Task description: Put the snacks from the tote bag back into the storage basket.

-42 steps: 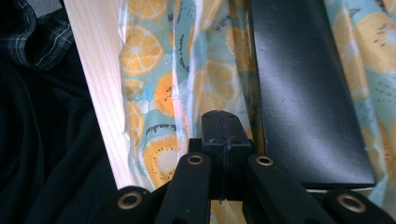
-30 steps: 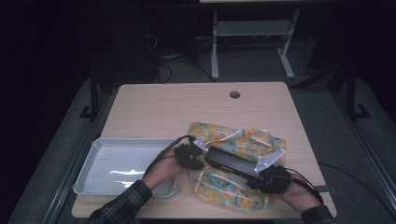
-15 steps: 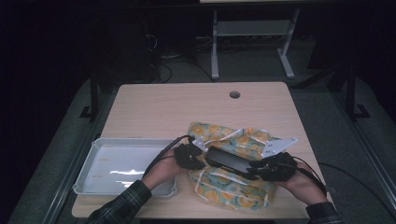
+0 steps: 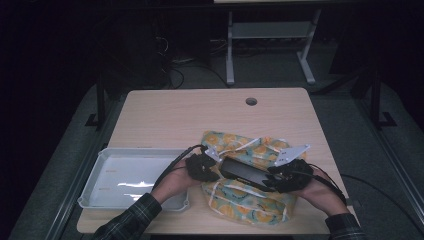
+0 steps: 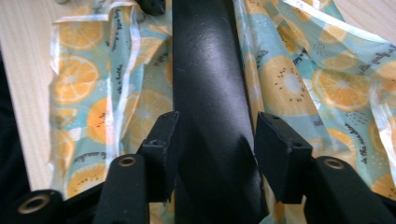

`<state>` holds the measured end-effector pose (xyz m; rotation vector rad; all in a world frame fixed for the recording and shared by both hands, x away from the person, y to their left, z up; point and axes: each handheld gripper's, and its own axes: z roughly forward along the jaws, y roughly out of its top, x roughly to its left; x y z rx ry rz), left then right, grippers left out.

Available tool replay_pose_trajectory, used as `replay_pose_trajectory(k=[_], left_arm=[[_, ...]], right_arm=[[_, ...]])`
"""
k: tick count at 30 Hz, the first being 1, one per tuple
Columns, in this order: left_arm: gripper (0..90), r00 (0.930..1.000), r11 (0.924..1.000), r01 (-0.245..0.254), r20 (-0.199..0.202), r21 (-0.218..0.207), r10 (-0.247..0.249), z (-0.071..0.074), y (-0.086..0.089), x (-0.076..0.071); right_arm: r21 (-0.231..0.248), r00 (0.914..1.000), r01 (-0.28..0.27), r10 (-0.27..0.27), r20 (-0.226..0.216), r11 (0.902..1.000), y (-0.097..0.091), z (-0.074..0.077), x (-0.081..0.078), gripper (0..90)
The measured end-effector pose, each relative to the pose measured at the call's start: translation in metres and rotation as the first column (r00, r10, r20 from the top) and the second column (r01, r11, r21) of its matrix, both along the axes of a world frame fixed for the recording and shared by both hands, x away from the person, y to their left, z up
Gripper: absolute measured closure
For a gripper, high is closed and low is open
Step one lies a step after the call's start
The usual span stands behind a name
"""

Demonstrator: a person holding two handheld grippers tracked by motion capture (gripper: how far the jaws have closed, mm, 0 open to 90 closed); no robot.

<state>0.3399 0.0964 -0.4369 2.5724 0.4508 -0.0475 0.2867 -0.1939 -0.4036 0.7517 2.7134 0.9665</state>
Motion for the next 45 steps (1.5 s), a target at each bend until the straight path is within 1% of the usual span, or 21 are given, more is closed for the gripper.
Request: replay_pose_trajectory(k=[1, 8, 9, 11, 12, 14, 16, 18, 20, 22, 23, 26, 27, 30, 33, 36, 37, 40, 45], left_arm=[[89.9, 1.0, 1.0, -0.001, -0.001, 0.0, 0.001, 0.0, 0.0, 0.0], [89.8, 1.0, 1.0, -0.003, -0.004, -0.002, 0.002, -0.001, 0.0, 0.0], [89.8, 1.0, 1.0, -0.002, -0.006, -0.003, 0.002, -0.001, 0.0, -0.001], [89.9, 1.0, 1.0, -0.001, -0.006, -0.002, 0.001, -0.001, -0.001, -0.001], [89.8, 1.0, 1.0, -0.001, -0.006, -0.002, 0.001, -0.001, -0.001, -0.001], [89.8, 1.0, 1.0, -0.003, -0.009, -0.004, 0.003, -0.001, 0.0, -0.001], [89.9, 1.0, 1.0, -0.003, -0.009, -0.004, 0.003, -0.001, 0.0, -0.001], [89.8, 1.0, 1.0, -0.002, -0.009, -0.004, 0.002, -0.001, 0.0, -0.001], [89.8, 1.0, 1.0, -0.003, -0.009, -0.004, 0.003, -0.001, 0.0, -0.001], [89.8, 1.0, 1.0, -0.002, -0.007, -0.003, 0.002, 0.0, 0.0, -0.001], [89.8, 1.0, 1.0, 0.001, -0.006, 0.0, -0.001, 0.0, 0.0, -0.001], [89.8, 1.0, 1.0, 0.002, -0.006, 0.0, -0.002, -0.001, -0.001, -0.001], [89.8, 1.0, 1.0, 0.003, -0.006, 0.001, -0.003, -0.001, -0.001, -0.001], [89.9, 1.0, 1.0, 0.005, -0.008, 0.005, -0.005, -0.001, -0.002, -0.001], [89.9, 0.9999, 1.0, 0.004, -0.01, 0.005, -0.004, -0.002, -0.001, -0.001], [89.9, 1.0, 1.0, 0.001, -0.007, 0.005, -0.001, -0.002, -0.001, -0.001], [89.9, 1.0, 1.0, 0.0, -0.004, 0.005, 0.0, -0.002, -0.001, 0.0], [89.9, 1.0, 1.0, 0.002, -0.001, 0.005, -0.002, -0.001, -0.001, 0.0], [89.9, 1.0, 1.0, 0.003, 0.007, 0.003, -0.003, 0.0, 0.0, 0.0]], right_arm=[[-0.005, 1.0, 0.002, -0.002, -0.005, 1.0, 0.001, 0.0, 0.0, 48.6], [-0.022, 0.9996, -0.008, 0.009, 0.027, 0.9997, 0.005, 0.0, 0.007, 44.6], [-0.018, 0.9998, -0.009, 0.009, 0.019, 0.9998, 0.006, 0.0, 0.007, 44.4], [-0.022, 0.9995, -0.019, 0.02, 0.026, 0.9996, 0.007, 0.0, 0.008, 43.8], [-0.022, 0.9996, -0.019, 0.019, 0.02, 0.9996, 0.008, -0.001, 0.009, 43.6], [-0.03, 0.9991, -0.023, 0.024, 0.036, 0.9993, 0.007, -0.001, 0.009, 43.4], [-0.009, 0.9993, -0.032, 0.032, 0.021, 0.9994, 0.007, 0.001, 0.007, 42.9], [-0.008, 0.9989, -0.04, 0.041, 0.022, 0.9992, 0.009, 0.001, 0.006, 42.4], [-0.021, 0.9985, -0.05, 0.05, 0.02, 0.9985, 0.011, -0.001, 0.007, 41.2], [-0.028, 0.9988, -0.048, 0.048, 0.002, 0.9984, 0.012, -0.004, 0.007, 40.1], [-0.033, 0.9988, -0.048, 0.049, 0.007, 0.9983, 0.012, -0.006, 0.007, 39.4], [-0.046, 0.9992, -0.041, 0.04, -0.007, 0.9981, 0.013, -0.008, 0.007, 38.6], [-0.054, 0.9991, -0.04, 0.04, -0.012, 0.9977, 0.013, -0.01, 0.008, 38.0], [-0.108, 0.9986, -0.052, 0.051, -0.017, 0.9928, 0.017, -0.017, 0.009, 37.7], [-0.126, 0.998, -0.063, 0.061, -0.019, 0.9901, 0.018, -0.021, 0.011, 40.8], [-0.119, 0.9981, -0.061, 0.059, -0.019, 0.991, 0.017, -0.02, 0.01, 41.9], [-0.12, 0.9976, -0.069, 0.067, -0.017, 0.9904, 0.017, -0.02, 0.01, 42.0], [-0.094, 0.9971, -0.073, 0.07, -0.029, 0.9929, 0.015, -0.018, 0.008, 42.1], [-0.055, 0.9963, -0.085, 0.084, -0.017, 0.9949, 0.009, -0.008, 0.004, 42.2]])
